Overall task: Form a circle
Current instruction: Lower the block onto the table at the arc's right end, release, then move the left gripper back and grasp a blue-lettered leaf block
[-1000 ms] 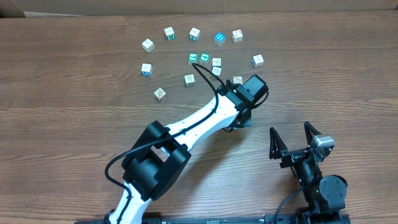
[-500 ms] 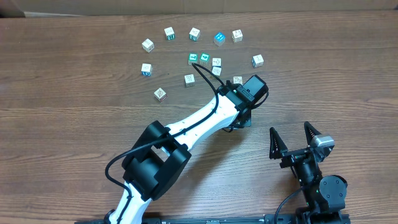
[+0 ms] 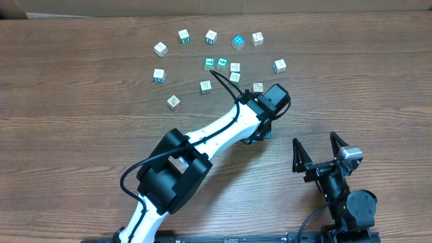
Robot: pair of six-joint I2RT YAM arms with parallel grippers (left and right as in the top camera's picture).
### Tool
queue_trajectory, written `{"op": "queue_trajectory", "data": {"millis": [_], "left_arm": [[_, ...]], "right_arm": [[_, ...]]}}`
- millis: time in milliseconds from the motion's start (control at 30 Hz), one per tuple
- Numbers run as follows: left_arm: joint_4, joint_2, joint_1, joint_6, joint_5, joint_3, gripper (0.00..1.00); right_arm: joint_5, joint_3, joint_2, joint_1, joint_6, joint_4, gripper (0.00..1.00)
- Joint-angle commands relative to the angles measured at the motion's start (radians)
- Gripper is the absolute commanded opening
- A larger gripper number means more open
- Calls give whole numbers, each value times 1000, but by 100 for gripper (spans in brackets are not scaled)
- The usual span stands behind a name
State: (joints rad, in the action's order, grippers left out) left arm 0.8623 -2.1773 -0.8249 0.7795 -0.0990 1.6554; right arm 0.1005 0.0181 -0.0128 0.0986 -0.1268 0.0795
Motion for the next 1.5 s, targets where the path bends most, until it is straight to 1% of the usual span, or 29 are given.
{"op": "queue_trajectory", "data": {"millis": [0, 100, 200, 300, 567, 700, 967, 1000, 1067, 1167, 1300, 1467], "left_arm": [[-3, -13, 0, 2, -35, -5, 18], [-3, -13, -1, 2, -35, -5, 21], [-2, -13, 0, 2, -35, -5, 28], [-2, -13, 0, 2, -35, -5, 33], [-2, -13, 0, 2, -35, -5, 36], [-3, -13, 0, 2, -35, -5, 40], [-5, -13, 2, 2, -36, -2, 43], [-6, -13, 6, -1, -40, 5, 44], [-3, -13, 24, -48, -39, 37, 45], [43, -13, 63, -93, -39, 119, 48], [93, -13, 124, -97, -39, 207, 49], [106, -13, 214, -96, -40, 221, 51]], "right_arm": [[-2, -10, 10, -2, -2, -4, 100], [-2, -10, 10, -2, -2, -4, 100], [-2, -10, 10, -2, -2, -4, 100], [-2, -10, 10, -2, -2, -4, 100], [-2, -10, 10, -2, -2, -4, 100], [-2, -10, 10, -2, -2, -4, 100], [-2, -10, 10, -2, -3, -4, 100], [-2, -10, 10, -2, -2, -4, 100], [-2, -10, 10, -2, -2, -4, 100], [-2, -10, 10, -2, -2, -4, 100], [-2, -10, 10, -2, -2, -4, 100], [-2, -10, 10, -2, -2, -4, 100]]}}
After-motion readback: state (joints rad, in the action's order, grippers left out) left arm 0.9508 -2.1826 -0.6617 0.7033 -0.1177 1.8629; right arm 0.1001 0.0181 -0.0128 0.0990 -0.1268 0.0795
